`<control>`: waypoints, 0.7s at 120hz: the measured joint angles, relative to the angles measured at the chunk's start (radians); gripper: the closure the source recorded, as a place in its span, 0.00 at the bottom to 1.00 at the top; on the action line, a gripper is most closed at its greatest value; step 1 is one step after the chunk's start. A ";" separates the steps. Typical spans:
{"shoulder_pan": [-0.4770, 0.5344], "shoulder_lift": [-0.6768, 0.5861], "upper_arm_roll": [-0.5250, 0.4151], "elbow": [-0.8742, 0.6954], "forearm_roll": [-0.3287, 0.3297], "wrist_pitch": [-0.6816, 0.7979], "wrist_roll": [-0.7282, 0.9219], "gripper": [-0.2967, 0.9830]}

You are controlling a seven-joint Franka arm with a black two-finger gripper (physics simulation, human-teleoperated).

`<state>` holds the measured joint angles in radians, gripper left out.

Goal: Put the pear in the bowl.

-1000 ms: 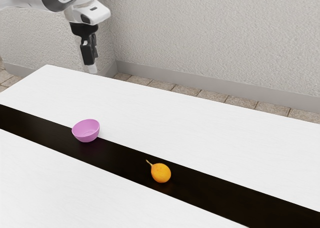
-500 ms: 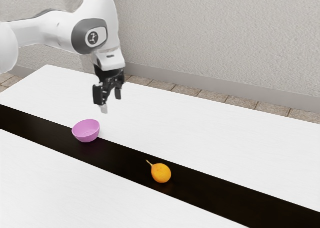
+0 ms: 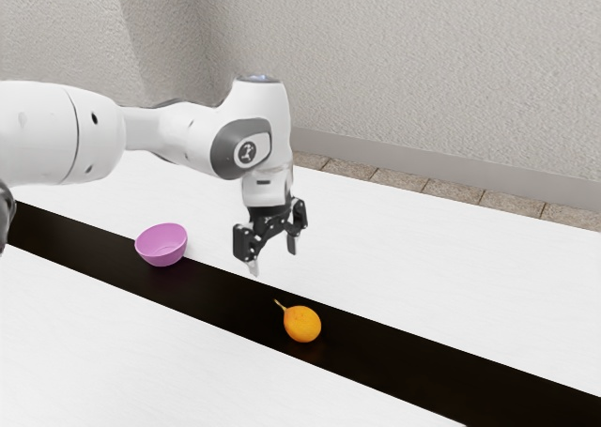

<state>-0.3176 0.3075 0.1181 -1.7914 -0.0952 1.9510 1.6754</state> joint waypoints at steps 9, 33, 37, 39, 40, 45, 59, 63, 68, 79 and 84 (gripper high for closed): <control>-0.012 0.018 0.000 -0.028 -0.004 0.049 -0.013 0.23; -0.045 0.096 0.000 -0.035 -0.025 0.164 -0.056 0.23; -0.052 0.104 0.000 -0.036 -0.036 0.178 -0.063 0.23; -0.057 0.106 0.000 -0.037 -0.040 0.184 -0.066 0.23; -0.059 0.106 0.000 -0.038 -0.042 0.187 -0.068 0.23; -0.070 0.104 0.000 -0.059 -0.050 0.200 -0.077 0.23; -0.079 0.106 0.000 -0.098 -0.061 0.226 -0.103 0.23; -0.080 0.108 0.000 -0.101 -0.063 0.231 -0.109 0.23; -0.082 0.113 0.000 -0.103 -0.065 0.241 -0.117 0.23; -0.088 0.136 0.000 -0.105 -0.066 0.267 -0.135 0.23; -0.089 0.148 0.000 -0.105 -0.067 0.279 -0.142 0.23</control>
<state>-0.4063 0.4555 0.1181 -1.8962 -0.1621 2.2298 1.5338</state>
